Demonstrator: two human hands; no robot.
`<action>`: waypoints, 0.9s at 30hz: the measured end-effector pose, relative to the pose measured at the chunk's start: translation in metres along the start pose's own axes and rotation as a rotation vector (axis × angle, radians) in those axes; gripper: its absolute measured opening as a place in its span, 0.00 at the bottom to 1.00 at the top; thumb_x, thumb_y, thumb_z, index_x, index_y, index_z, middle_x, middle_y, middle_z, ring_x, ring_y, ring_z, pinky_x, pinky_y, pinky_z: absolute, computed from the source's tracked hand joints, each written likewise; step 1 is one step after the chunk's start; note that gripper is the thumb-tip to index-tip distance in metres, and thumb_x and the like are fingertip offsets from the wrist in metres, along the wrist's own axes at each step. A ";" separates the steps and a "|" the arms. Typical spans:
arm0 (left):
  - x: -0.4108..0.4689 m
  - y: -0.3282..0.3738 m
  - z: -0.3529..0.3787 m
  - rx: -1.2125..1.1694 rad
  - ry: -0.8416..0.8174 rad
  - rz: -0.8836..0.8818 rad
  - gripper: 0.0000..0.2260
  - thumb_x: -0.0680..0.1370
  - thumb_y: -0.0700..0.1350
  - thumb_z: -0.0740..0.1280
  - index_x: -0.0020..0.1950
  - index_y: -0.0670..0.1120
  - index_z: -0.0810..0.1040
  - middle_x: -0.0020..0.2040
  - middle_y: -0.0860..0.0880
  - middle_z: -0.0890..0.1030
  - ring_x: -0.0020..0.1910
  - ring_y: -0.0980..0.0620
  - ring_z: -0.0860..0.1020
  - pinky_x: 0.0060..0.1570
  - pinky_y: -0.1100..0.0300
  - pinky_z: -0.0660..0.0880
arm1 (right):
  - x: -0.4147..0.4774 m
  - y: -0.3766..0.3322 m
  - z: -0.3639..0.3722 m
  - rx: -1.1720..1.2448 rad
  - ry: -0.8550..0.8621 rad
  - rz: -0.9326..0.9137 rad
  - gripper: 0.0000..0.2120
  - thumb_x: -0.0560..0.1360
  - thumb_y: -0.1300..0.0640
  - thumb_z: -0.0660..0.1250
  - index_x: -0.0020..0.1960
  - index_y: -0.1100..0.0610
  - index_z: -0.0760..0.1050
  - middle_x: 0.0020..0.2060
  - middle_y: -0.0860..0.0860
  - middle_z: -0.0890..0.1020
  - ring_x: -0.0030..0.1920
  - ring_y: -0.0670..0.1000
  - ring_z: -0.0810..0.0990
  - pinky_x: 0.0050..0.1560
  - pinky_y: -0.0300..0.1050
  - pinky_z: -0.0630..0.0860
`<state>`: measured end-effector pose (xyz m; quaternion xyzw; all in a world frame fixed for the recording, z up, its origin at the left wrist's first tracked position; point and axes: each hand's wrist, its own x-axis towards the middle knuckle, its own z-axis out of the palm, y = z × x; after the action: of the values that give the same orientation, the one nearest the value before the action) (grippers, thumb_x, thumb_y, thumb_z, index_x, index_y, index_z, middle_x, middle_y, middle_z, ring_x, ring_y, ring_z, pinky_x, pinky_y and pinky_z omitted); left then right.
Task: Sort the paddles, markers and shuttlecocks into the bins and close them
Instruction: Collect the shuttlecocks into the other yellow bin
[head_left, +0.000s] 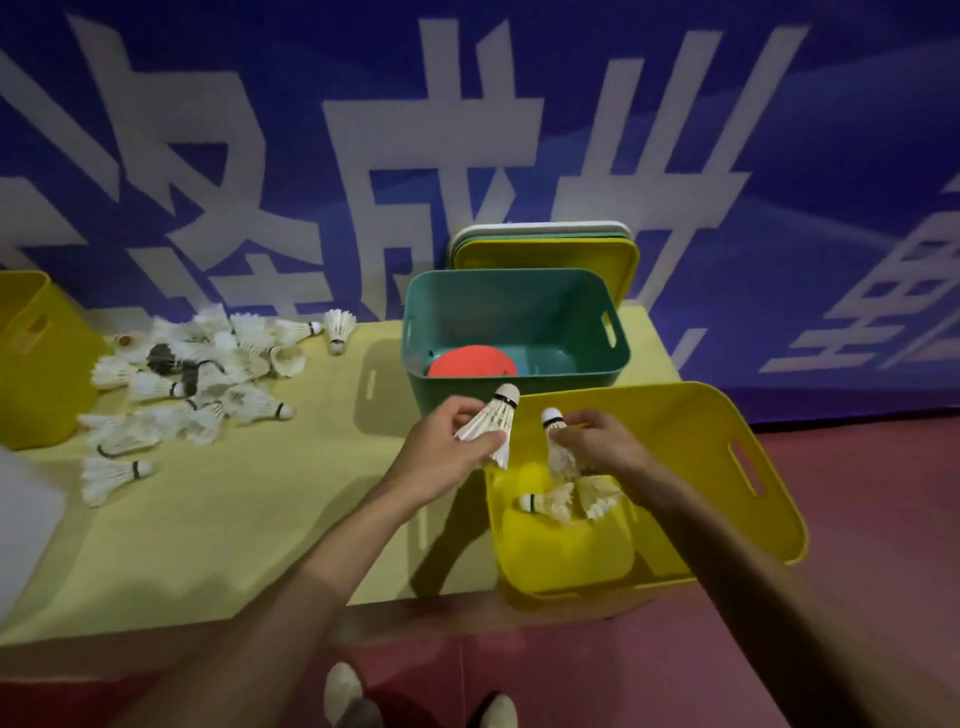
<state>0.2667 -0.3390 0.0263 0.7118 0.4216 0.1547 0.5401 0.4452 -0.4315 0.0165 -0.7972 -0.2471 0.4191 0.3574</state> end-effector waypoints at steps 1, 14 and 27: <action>0.001 0.004 0.010 0.047 -0.027 0.019 0.15 0.73 0.47 0.72 0.59 0.52 0.75 0.54 0.52 0.80 0.51 0.57 0.78 0.52 0.60 0.76 | 0.001 0.007 -0.009 -0.056 0.014 0.010 0.14 0.75 0.55 0.67 0.59 0.58 0.74 0.47 0.55 0.79 0.40 0.49 0.78 0.40 0.45 0.77; 0.009 0.013 0.065 0.275 -0.166 0.108 0.14 0.78 0.46 0.67 0.63 0.48 0.76 0.61 0.49 0.78 0.59 0.53 0.76 0.59 0.61 0.71 | 0.000 0.036 -0.053 -0.374 0.132 -0.074 0.16 0.76 0.53 0.66 0.61 0.58 0.76 0.58 0.54 0.80 0.58 0.54 0.78 0.56 0.47 0.74; 0.022 -0.035 -0.059 0.036 0.254 -0.009 0.12 0.76 0.36 0.65 0.57 0.45 0.79 0.53 0.49 0.80 0.51 0.53 0.77 0.54 0.64 0.72 | 0.031 -0.059 0.078 -0.250 -0.040 -0.317 0.05 0.73 0.59 0.68 0.47 0.51 0.77 0.34 0.46 0.80 0.40 0.51 0.82 0.50 0.52 0.80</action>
<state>0.2246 -0.2824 0.0117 0.6942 0.4924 0.2337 0.4701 0.3896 -0.3454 0.0163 -0.7781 -0.4264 0.3393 0.3124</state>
